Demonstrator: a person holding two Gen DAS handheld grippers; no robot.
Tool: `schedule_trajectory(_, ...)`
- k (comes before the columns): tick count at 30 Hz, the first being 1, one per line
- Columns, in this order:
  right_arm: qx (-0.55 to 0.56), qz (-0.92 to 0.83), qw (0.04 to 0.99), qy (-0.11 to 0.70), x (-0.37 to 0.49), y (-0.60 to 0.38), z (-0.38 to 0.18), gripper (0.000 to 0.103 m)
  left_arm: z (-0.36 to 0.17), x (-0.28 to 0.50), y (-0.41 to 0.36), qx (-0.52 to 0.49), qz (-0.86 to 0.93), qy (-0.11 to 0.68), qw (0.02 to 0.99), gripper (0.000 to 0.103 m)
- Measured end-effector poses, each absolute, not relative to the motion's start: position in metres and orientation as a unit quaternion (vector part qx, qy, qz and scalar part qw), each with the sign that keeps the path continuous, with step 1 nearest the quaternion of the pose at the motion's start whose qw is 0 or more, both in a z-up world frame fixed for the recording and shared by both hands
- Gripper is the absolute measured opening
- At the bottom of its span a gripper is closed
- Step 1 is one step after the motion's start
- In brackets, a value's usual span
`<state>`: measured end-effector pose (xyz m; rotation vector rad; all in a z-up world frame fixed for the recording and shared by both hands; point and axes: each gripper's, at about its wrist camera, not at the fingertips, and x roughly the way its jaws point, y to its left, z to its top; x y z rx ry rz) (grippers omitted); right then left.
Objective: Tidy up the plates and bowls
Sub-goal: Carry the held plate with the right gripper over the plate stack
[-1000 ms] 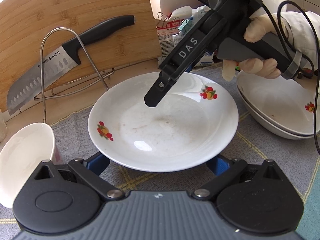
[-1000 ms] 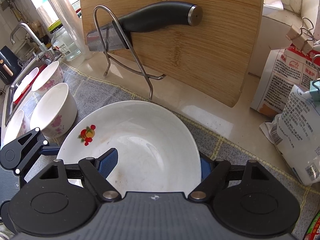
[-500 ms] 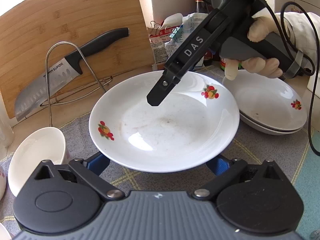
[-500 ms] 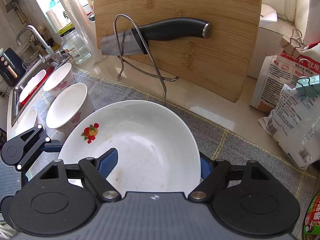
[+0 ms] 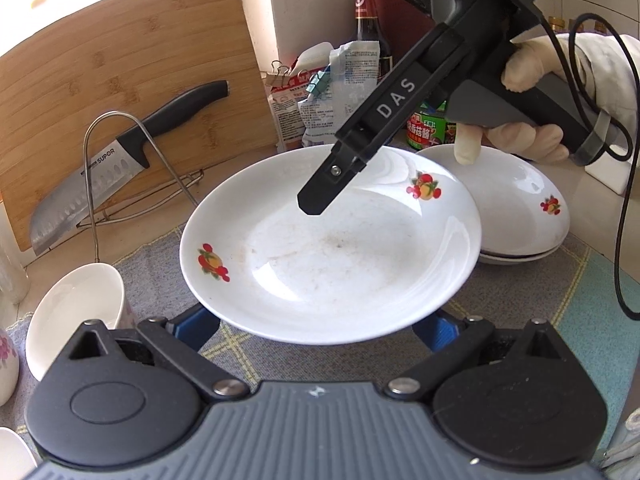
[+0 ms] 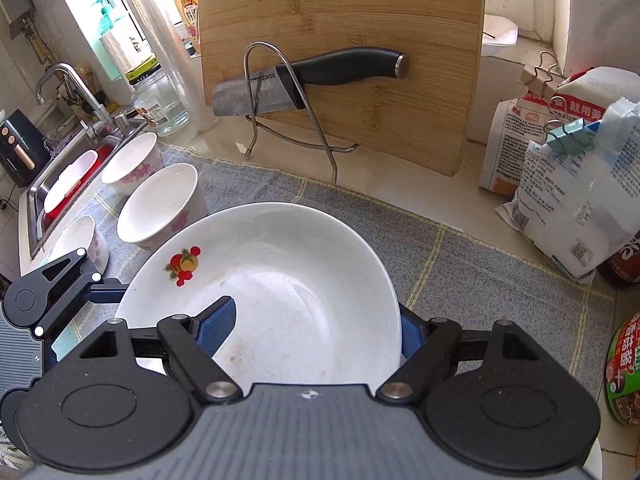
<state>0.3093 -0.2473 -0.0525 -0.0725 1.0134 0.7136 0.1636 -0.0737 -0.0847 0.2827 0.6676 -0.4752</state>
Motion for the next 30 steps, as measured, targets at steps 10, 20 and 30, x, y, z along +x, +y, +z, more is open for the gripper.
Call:
schedule_trajectory(10,-0.021,0.313,0.825,0.47,0.277,-0.267,-0.043,0.086,-0.077,0.146,-0.084,0.15,-0.252,0.318,0.902,0.101)
schedule_trajectory(20,-0.004,0.283,0.839,0.464,0.252,-0.294,-0.036,0.086,-0.069,0.133,-0.104,0.164,-0.281,0.309,0.894,0.101)
schedule_trajectory(30,0.015,0.247,0.851,0.463,0.235,-0.327,-0.034,0.086,-0.07,0.135,-0.124,0.176,-0.32,0.305,0.88,0.101)
